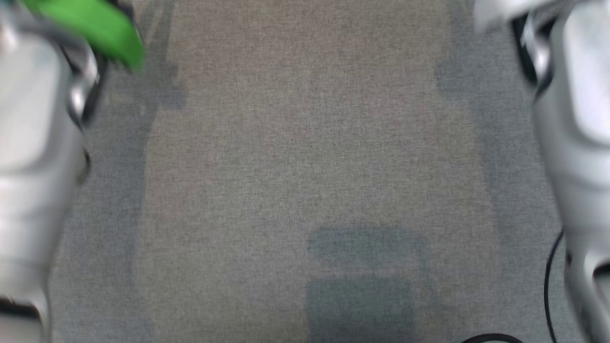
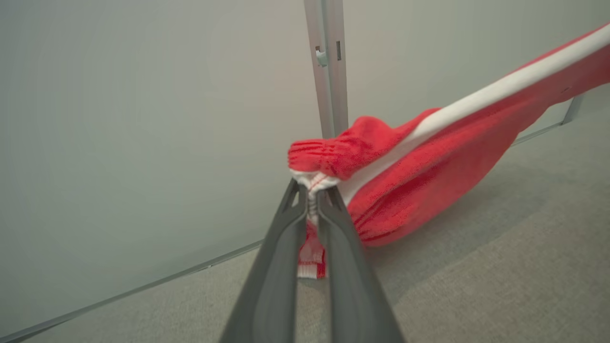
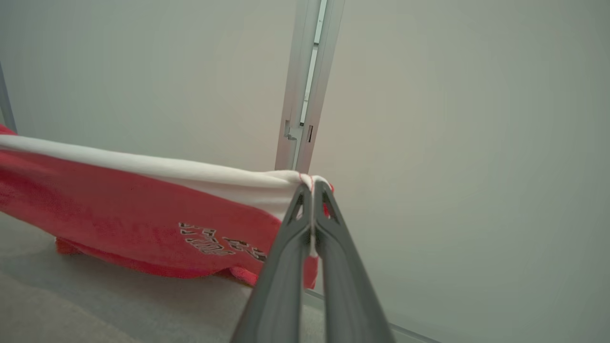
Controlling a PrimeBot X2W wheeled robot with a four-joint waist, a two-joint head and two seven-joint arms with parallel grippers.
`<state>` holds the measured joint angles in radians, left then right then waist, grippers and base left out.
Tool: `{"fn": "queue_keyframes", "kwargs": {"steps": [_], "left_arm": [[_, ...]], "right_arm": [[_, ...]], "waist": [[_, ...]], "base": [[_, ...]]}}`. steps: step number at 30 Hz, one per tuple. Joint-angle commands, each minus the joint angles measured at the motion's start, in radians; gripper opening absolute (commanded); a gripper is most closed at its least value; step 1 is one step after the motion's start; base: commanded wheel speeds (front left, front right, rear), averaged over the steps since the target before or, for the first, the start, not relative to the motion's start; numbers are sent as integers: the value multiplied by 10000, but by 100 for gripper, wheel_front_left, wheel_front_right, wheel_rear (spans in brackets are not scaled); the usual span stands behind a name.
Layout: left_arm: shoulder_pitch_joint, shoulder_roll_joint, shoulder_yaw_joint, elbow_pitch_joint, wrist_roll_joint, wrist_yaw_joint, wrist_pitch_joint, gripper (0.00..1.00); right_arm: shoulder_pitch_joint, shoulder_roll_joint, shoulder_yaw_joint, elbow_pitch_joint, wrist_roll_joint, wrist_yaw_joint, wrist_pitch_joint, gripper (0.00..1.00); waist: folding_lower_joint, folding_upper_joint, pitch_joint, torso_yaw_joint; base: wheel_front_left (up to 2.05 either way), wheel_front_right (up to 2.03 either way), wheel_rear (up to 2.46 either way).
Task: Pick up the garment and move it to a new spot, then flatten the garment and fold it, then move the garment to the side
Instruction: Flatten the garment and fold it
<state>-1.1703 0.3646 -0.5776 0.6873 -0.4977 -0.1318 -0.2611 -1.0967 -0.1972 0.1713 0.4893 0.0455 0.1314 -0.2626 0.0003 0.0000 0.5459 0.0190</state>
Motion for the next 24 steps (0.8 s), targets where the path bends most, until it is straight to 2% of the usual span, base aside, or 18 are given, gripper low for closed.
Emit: {"fn": "queue_keyframes", "kwargs": {"steps": [1, 5, 9, 13, 24], "left_arm": [[373, 69, 111, -13, -40, 19, -39, 0], [3119, -299, 880, -33, -236, 40, -36, 0], [5205, -630, 1707, 0, -233, 43, -28, 0], [6781, -1011, 1772, 1, 82, 37, 2, 0], [9824, -1825, 3146, -571, 879, 50, -2, 0]], "right_arm": [[431, -69, 59, -70, 95, -18, -20, 0], [3225, -335, 187, -519, 819, -25, -22, 0], [5341, -404, 238, -753, 1263, -33, -21, 0], [6746, -379, 269, -990, 1471, -32, -23, 0], [9540, -63, 157, -1318, 1846, -33, -22, 0]], "waist": [[-3, 0, -199, -12], [-3, 0, -706, -35], [-3, 0, -1250, -77], [-3, 0, -1911, -122], [-3, 0, -3867, -275]], "base": [[0, 0, 0], [0, 0, 0], [0, 0, 0], [0, 0, 0], [0, 0, 0]]}}
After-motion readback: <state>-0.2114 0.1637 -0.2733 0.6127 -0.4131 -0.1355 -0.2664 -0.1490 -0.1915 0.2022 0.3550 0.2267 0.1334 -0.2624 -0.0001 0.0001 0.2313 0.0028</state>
